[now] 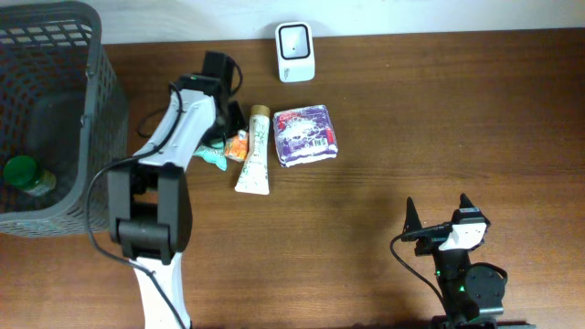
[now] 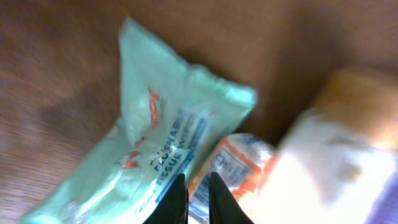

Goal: Scan the item barcode
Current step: 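Lower the orange packet between the green pack and cream tube, release, then reach the left gripper into the basket and grasp a clear wrapped item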

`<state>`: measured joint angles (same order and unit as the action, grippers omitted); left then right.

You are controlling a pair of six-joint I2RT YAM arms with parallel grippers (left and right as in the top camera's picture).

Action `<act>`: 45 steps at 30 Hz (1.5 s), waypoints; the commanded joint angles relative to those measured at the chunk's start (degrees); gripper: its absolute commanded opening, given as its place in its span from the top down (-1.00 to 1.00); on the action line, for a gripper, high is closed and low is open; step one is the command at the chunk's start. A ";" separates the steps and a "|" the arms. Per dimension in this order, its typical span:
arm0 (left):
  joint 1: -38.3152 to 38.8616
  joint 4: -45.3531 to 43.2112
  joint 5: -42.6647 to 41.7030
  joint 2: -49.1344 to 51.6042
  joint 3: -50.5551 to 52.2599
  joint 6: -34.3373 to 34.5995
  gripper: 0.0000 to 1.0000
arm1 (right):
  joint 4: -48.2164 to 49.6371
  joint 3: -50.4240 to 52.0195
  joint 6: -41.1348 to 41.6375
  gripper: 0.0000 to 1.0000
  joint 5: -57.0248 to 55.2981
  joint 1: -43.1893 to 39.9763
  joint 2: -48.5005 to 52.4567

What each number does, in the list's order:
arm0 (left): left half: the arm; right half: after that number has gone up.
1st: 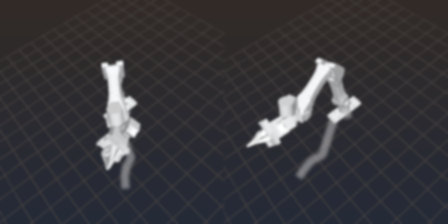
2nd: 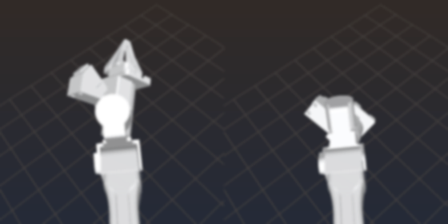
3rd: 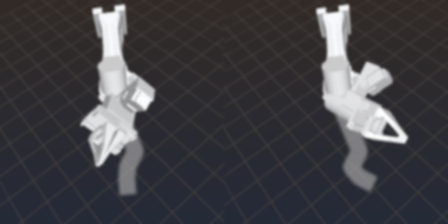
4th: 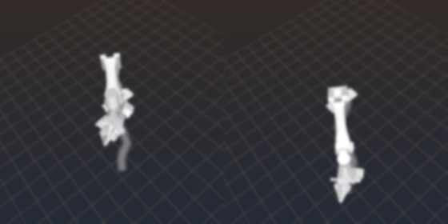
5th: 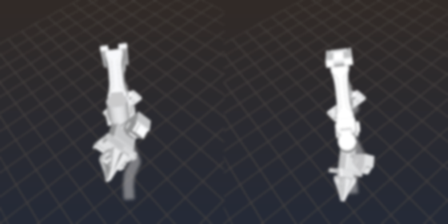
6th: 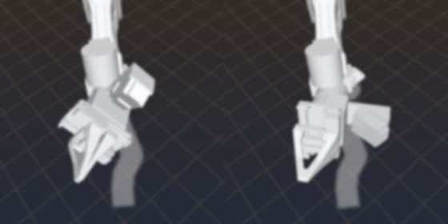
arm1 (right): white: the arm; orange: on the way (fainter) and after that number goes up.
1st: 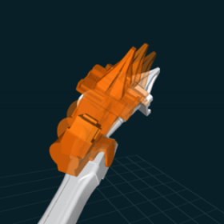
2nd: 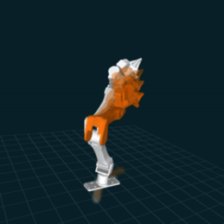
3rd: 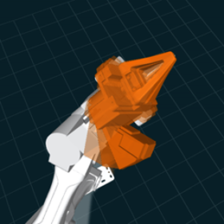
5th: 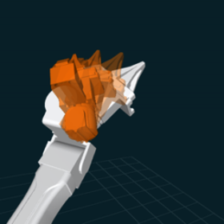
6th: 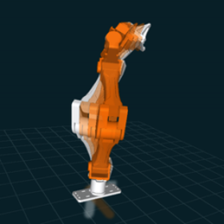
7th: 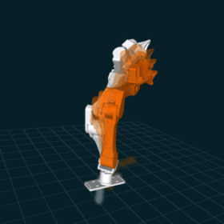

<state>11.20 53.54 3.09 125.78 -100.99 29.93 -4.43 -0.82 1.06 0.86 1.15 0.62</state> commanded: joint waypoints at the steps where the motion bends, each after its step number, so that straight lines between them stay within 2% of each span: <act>1: 0.04 0.09 -1.07 2.93 1.60 -0.26 0.75 | -0.09 0.50 -0.15 -0.97 -0.50 -0.37 -0.31; 6: -0.09 -1.20 5.86 3.48 1.29 -0.26 0.70 | -0.09 0.50 -0.15 -0.97 -0.50 -0.37 -0.33; 10: -0.28 0.39 5.49 3.26 -2.60 -0.26 0.70 | -0.09 0.50 -0.15 -0.97 -0.50 -0.37 -0.33; 12: -0.28 4.15 4.81 3.08 -7.54 -0.26 0.69 | -0.09 0.50 -0.13 -0.97 -0.50 -0.37 -0.33; 17: -0.28 18.23 2.08 3.08 -27.71 -0.28 0.62 | -0.09 0.50 -0.13 -0.97 -0.50 -0.37 -0.31; 19: -0.57 25.33 2.10 3.08 -37.99 -0.28 0.36 | -0.09 0.50 -0.15 -0.97 -0.48 -0.37 -0.33; 21: -1.22 30.51 2.27 3.08 -45.77 -0.28 0.31 | -0.09 0.50 -0.15 -0.97 -0.50 -0.37 -0.31; 22: -1.88 33.27 2.29 3.08 -50.14 -0.28 0.20 | -0.09 0.50 -0.15 -0.97 -0.50 -0.37 -0.33; 24: -3.58 37.73 2.32 3.08 -57.79 -0.28 -0.29 | -0.09 0.50 -0.15 -0.97 -0.50 -0.37 -0.33; 27: -8.63 43.19 2.05 3.08 -68.76 -0.87 -0.40 | -0.09 0.50 -0.15 -0.97 -0.50 -0.37 -0.31; 28: -10.16 43.19 -0.20 2.73 -70.40 -4.00 -0.60 | -0.09 0.50 -0.15 -0.97 -0.50 -0.37 -0.33; 31: -16.72 43.17 -5.16 0.20 -73.20 -5.64 -0.64 | -0.09 0.50 -0.15 -0.97 -0.50 -0.37 -0.33; 32: -18.84 43.17 -5.31 -0.79 -73.22 -5.66 -0.72 | -0.09 0.50 -0.15 -0.97 -0.50 -0.37 -0.31; 36: -25.90 43.17 -5.29 -3.30 -73.22 -7.98 -0.78 | -0.09 0.50 -0.15 -0.97 -0.50 -0.37 -0.33; 39: -30.84 43.19 -5.31 -3.78 -73.18 -12.83 -0.89 | -0.09 0.50 -0.15 -0.97 -0.50 -0.37 -0.33; 45: -35.45 43.19 -5.27 -4.20 -66.79 -13.09 -0.86 | -0.09 0.50 -0.15 -0.97 -0.50 -0.37 -0.31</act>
<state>-22.59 96.62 -1.39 123.09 -171.74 18.74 -4.45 -0.82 1.06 0.86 1.15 0.62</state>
